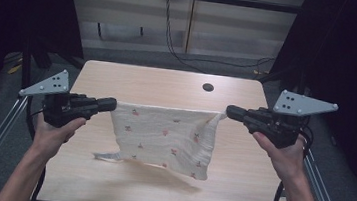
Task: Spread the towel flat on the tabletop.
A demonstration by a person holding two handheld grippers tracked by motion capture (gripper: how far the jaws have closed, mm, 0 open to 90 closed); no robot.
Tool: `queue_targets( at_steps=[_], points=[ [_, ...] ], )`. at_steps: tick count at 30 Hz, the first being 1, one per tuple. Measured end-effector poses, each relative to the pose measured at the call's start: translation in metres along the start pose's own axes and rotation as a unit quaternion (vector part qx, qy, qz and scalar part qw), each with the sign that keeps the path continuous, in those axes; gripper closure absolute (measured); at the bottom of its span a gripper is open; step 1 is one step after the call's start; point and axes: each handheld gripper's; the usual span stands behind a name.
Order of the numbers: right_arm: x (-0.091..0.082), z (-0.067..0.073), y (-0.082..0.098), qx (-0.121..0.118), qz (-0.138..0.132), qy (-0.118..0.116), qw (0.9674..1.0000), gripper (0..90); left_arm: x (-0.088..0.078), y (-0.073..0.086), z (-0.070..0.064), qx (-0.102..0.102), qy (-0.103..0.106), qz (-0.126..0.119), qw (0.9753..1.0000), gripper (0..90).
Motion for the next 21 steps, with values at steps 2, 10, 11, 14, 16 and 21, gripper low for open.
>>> queue_targets(
  at_steps=[2, 10, 11, 14, 16, 21],
  points=[
    [-0.003, 0.003, 0.004, -0.003, -0.006, 0.000, 1.0000, 88.8, 0.000, -0.002, -0.003, 0.005, -0.003, -0.001, 1.0000, 87.8],
    [0.010, -0.013, 0.040, 0.020, 0.033, 0.014, 0.9991, 88.8, 0.033, 0.014, 0.005, 0.002, -0.017, 0.037, 0.9992, 87.8],
    [0.011, -0.017, 0.045, 0.024, 0.037, 0.020, 0.9988, 88.8, 0.040, 0.019, 0.006, 0.005, -0.017, 0.039, 0.9991, 87.8],
    [0.019, -0.035, 0.064, 0.047, 0.051, 0.029, 0.9971, 88.8, 0.057, 0.029, 0.011, -0.005, -0.019, 0.052, 0.9985, 87.7],
    [0.025, -0.044, 0.072, 0.056, 0.056, 0.028, 0.9965, 88.8, 0.066, 0.034, 0.015, -0.013, -0.022, 0.057, 0.9981, 87.7],
    [0.035, -0.062, 0.083, 0.071, 0.063, 0.032, 0.9950, 88.7, 0.075, 0.045, 0.024, -0.031, -0.025, 0.070, 0.9968, 87.7]
  ],
)
Point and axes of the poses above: each handheld gripper's, and its own axes: x roughly forward along the jaws, y roughly out of its underside, z roughly to its left, and after that the axes turned 8 degrees about -y, right-handed
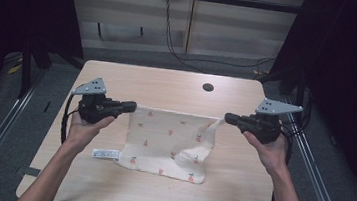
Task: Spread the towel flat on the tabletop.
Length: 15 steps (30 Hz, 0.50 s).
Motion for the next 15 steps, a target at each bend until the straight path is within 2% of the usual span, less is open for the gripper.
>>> queue_targets(
  at_steps=[4, 9, 10, 11, 13, 15],
  points=[
    [0.014, -0.008, 0.006, 0.004, 0.017, 0.004, 0.9998, 88.6, -0.005, 0.010, 0.001, -0.007, 0.001, -0.001, 1.0000, 87.7],
    [0.034, -0.011, 0.007, 0.003, 0.017, -0.017, 0.9997, 88.5, -0.015, 0.022, 0.008, -0.012, -0.013, 0.012, 0.9998, 87.7],
    [0.034, -0.011, 0.007, 0.003, 0.017, -0.017, 0.9997, 88.5, -0.015, 0.022, 0.008, -0.012, -0.013, 0.012, 0.9998, 87.7],
    [0.043, -0.014, 0.006, 0.004, 0.017, -0.021, 0.9996, 88.5, -0.016, 0.026, 0.015, -0.021, -0.019, 0.015, 0.9995, 87.7],
    [0.051, -0.016, 0.006, 0.005, 0.019, -0.023, 0.9995, 88.4, -0.012, 0.030, 0.020, -0.026, -0.021, 0.022, 0.9992, 87.7],
    [0.058, -0.018, 0.007, 0.007, 0.025, -0.018, 0.9995, 88.2, -0.005, 0.036, 0.026, -0.036, -0.020, 0.032, 0.9986, 87.6]
  ],
)
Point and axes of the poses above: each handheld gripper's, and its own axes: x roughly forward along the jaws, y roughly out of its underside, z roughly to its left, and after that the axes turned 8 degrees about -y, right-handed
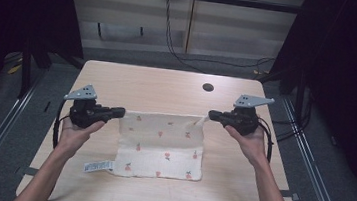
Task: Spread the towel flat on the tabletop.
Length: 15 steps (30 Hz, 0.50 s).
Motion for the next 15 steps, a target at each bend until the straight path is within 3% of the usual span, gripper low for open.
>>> queue_targets(
  at_steps=[3, 4, 9, 12, 15],
  points=[
    [0.009, -0.005, 0.005, 0.009, 0.012, 0.005, 0.9999, 88.0, 0.008, 0.005, 0.005, -0.010, 0.006, 0.009, 0.9999, 87.4],
    [0.012, -0.007, 0.009, 0.015, 0.012, 0.007, 0.9998, 88.0, 0.017, 0.010, 0.008, -0.023, 0.003, 0.013, 0.9996, 87.3],
    [0.022, -0.017, 0.020, 0.029, 0.017, 0.002, 0.9994, 87.5, 0.037, 0.017, 0.017, -0.033, -0.006, 0.035, 0.9988, 86.5],
    [0.029, -0.021, 0.024, 0.029, 0.037, 0.019, 0.9987, 86.5, 0.047, 0.019, 0.020, -0.040, -0.002, 0.048, 0.9980, 84.5],
    [0.033, -0.027, 0.027, 0.033, 0.041, 0.020, 0.9984, 84.8, 0.055, 0.020, 0.020, -0.044, -0.010, 0.057, 0.9973, 80.5]
  ],
)
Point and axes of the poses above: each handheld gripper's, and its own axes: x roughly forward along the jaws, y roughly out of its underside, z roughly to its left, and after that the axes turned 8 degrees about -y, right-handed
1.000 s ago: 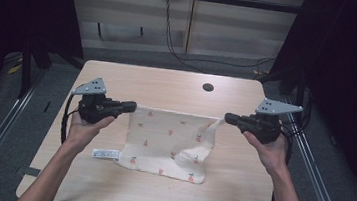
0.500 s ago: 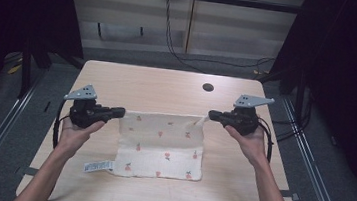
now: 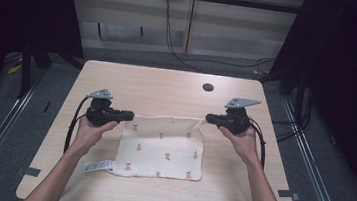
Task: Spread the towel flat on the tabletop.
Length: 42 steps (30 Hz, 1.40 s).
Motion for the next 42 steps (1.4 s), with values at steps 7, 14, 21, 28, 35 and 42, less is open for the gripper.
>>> queue_targets(
  at_steps=[7, 14, 21, 28, 35, 42],
  points=[
    [-0.001, -0.008, 0.000, 0.015, 0.000, 0.036, 0.9992, 70.5, 0.000, 0.003, 0.011, -0.026, -0.017, 0.004, 0.9995, 62.1],
    [-0.005, -0.003, 0.005, 0.019, 0.004, 0.035, 0.9992, 63.8, -0.015, 0.007, 0.011, -0.018, -0.037, 0.007, 0.9991, 57.1],
    [0.003, 0.023, 0.021, 0.026, 0.019, -0.005, 0.9995, 57.7, -0.022, 0.024, 0.000, 0.014, -0.020, 0.028, 0.9993, 59.5],
    [0.020, 0.046, 0.043, 0.015, 0.066, -0.031, 0.9972, 57.3, 0.001, 0.042, -0.017, 0.055, -0.019, 0.086, 0.9946, 60.6],
    [0.042, 0.050, 0.060, 0.007, 0.086, -0.040, 0.9955, 54.2, 0.010, 0.054, -0.020, 0.073, -0.019, 0.117, 0.9903, 57.5],
    [0.047, 0.053, 0.067, -0.014, 0.102, -0.019, 0.9945, 72.3, 0.010, 0.062, -0.026, 0.085, -0.023, 0.126, 0.9882, 65.4]
  ],
)
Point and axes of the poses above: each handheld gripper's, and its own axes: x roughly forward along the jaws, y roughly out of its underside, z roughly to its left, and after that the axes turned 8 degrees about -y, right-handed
